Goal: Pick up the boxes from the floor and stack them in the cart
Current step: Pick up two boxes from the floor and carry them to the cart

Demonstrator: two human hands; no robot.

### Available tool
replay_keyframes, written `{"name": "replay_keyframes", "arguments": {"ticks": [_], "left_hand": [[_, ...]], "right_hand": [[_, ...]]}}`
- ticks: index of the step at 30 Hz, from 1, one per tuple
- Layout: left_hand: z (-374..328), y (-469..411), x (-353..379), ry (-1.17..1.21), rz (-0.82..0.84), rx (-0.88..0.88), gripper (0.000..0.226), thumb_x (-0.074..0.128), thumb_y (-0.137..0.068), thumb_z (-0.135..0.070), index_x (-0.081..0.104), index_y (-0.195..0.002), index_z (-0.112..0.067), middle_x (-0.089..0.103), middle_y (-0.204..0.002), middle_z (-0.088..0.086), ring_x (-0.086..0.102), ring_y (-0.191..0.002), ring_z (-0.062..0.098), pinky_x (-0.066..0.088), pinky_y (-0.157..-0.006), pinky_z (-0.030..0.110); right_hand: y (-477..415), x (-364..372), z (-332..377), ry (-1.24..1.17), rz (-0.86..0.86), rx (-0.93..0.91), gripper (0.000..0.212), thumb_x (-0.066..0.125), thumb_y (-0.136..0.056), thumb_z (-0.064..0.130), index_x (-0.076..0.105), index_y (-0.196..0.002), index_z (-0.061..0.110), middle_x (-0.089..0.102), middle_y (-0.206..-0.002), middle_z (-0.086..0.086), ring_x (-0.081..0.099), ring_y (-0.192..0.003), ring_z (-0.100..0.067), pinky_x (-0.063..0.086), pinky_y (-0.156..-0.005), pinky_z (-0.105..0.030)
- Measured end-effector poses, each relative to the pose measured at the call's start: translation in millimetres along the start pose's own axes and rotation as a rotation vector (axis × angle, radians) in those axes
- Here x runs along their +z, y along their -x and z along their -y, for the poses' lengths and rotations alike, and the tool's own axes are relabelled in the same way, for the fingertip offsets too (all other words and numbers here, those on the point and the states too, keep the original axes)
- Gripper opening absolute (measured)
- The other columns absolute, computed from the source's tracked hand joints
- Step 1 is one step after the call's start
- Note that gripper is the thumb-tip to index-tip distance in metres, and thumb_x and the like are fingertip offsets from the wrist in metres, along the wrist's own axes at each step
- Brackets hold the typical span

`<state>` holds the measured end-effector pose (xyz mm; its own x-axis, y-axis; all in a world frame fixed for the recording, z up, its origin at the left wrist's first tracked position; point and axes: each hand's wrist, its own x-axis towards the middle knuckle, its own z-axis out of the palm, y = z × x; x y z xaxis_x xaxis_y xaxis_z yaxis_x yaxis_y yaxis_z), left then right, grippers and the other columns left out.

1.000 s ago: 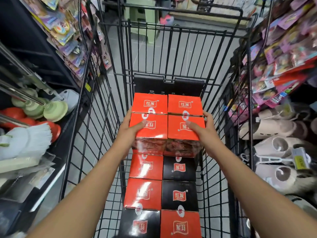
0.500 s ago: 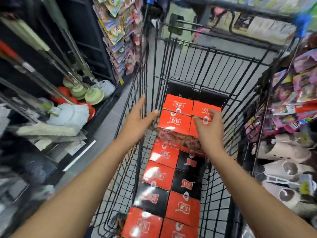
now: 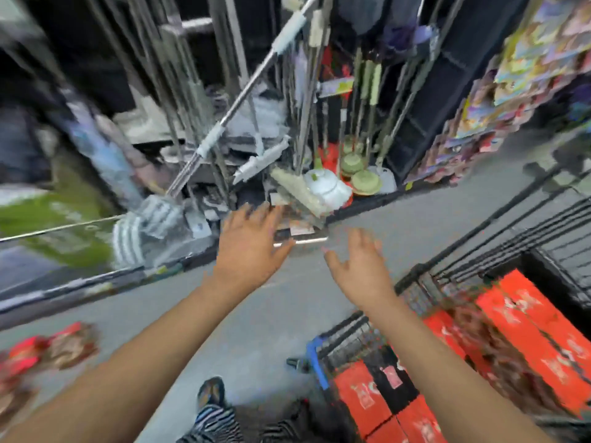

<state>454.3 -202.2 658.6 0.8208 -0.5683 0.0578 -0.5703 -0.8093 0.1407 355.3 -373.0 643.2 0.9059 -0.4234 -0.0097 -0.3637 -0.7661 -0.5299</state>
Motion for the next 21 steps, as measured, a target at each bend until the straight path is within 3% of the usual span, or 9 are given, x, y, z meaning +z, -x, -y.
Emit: {"name": "replay_keyframes", "arguments": {"ticks": [5, 9, 12, 15, 21], "left_hand": [[101.2, 66.4, -19.1, -0.139, 0.042, -0.240, 0.067, 0.055, -0.083, -0.058, 0.048, -0.135, -0.017, 0.051, -0.137, 0.013, 0.045, -0.121, 0.042, 0.035, -0.102, 0.053], [167.1, 129.9, -23.2, -0.198, 0.101, -0.447, 0.071, 0.043, -0.088, -0.063, 0.034, -0.144, -0.019, 0.038, -0.148, 0.011, 0.035, -0.131, 0.039, 0.026, -0.105, 0.050], [221.6, 179.7, -17.2, -0.188, 0.095, -0.607, 0.071, 0.039, -0.089, -0.064, 0.033, -0.145, -0.020, 0.038, -0.148, 0.010, 0.034, -0.133, 0.036, 0.026, -0.106, 0.048], [276.7, 228.0, -4.4, -0.103, 0.114, -0.776, 0.070, 0.041, -0.090, -0.062, 0.035, -0.145, -0.019, 0.040, -0.147, 0.011, 0.034, -0.134, 0.037, 0.027, -0.107, 0.049], [391.4, 308.8, 15.2, 0.028, 0.087, -0.868, 0.067, 0.034, -0.078, -0.059, 0.061, -0.110, -0.006, 0.063, -0.104, 0.020, 0.057, -0.101, 0.042, 0.045, -0.085, 0.050]], "right_hand": [[-9.5, 46.3, 92.1, 0.299, 0.189, -0.272, 0.049, 0.054, -0.092, 0.040, 0.048, -0.124, 0.004, 0.048, -0.124, -0.019, 0.040, -0.117, -0.037, 0.037, -0.095, -0.045], [-1.1, 90.8, 160.9, 0.440, 0.264, -0.460, 0.046, 0.060, -0.086, 0.035, 0.054, -0.118, 0.002, 0.054, -0.113, -0.022, 0.047, -0.109, -0.040, 0.040, -0.091, -0.047], [10.5, 131.4, 203.3, 0.526, 0.315, -0.541, 0.044, 0.064, -0.082, 0.034, 0.058, -0.111, 0.001, 0.056, -0.105, -0.023, 0.050, -0.103, -0.040, 0.043, -0.083, -0.047], [24.1, 176.4, 245.6, 0.590, 0.381, -0.584, 0.048, 0.056, -0.087, 0.038, 0.051, -0.121, 0.004, 0.052, -0.117, -0.022, 0.046, -0.113, -0.038, 0.040, -0.090, -0.045], [66.9, 283.5, 349.4, 0.691, 0.456, -0.681, 0.056, 0.042, -0.095, 0.047, 0.038, -0.135, 0.008, 0.045, -0.132, -0.017, 0.039, -0.122, -0.033, 0.035, -0.096, -0.041]]}}
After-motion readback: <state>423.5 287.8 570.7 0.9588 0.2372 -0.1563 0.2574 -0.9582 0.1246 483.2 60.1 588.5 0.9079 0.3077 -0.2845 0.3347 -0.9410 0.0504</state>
